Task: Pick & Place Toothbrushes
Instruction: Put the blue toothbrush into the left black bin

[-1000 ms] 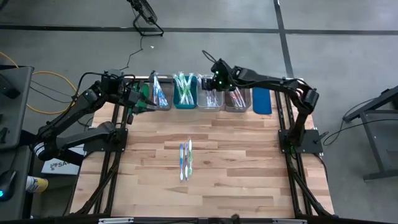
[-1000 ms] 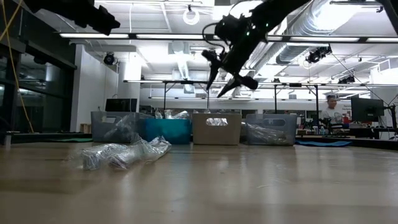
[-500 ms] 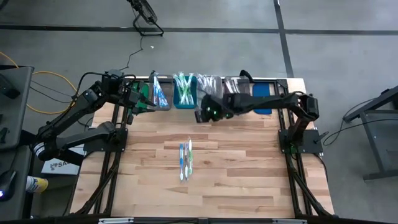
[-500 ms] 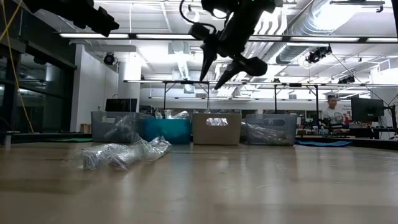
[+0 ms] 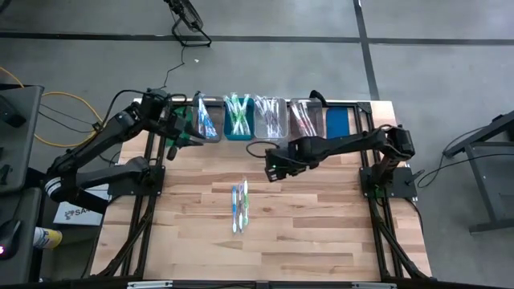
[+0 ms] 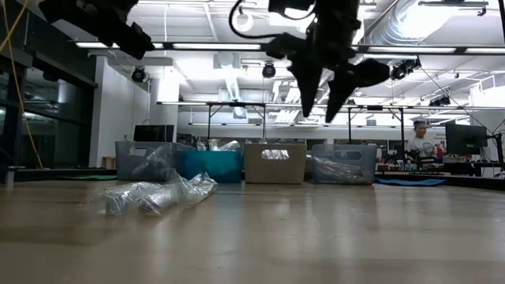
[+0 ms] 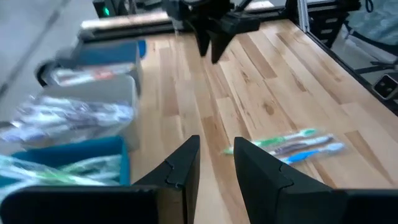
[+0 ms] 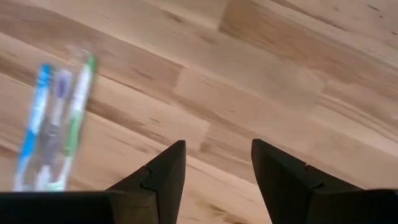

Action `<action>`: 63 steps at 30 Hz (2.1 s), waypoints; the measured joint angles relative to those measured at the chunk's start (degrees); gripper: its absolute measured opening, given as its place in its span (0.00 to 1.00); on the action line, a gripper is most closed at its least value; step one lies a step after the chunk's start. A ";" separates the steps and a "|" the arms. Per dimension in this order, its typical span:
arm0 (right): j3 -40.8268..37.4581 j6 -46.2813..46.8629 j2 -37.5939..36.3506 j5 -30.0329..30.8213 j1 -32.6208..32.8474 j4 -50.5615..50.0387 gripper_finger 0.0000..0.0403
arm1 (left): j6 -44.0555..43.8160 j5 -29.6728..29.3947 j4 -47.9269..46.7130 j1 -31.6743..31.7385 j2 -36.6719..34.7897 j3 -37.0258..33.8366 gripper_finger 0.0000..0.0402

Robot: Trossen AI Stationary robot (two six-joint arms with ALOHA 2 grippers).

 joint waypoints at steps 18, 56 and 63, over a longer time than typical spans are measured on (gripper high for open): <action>-29.32 2.65 -25.92 0.74 0.47 16.58 0.44 | 21.24 -17.77 2.17 -28.09 12.88 0.02 0.24; -29.91 -7.42 -43.91 9.17 4.58 3.30 0.44 | 42.66 -40.27 25.58 -55.88 49.24 0.46 0.47; -29.90 -7.40 -43.93 9.08 4.59 2.94 0.44 | 42.21 -39.08 23.27 -55.85 49.57 0.47 0.29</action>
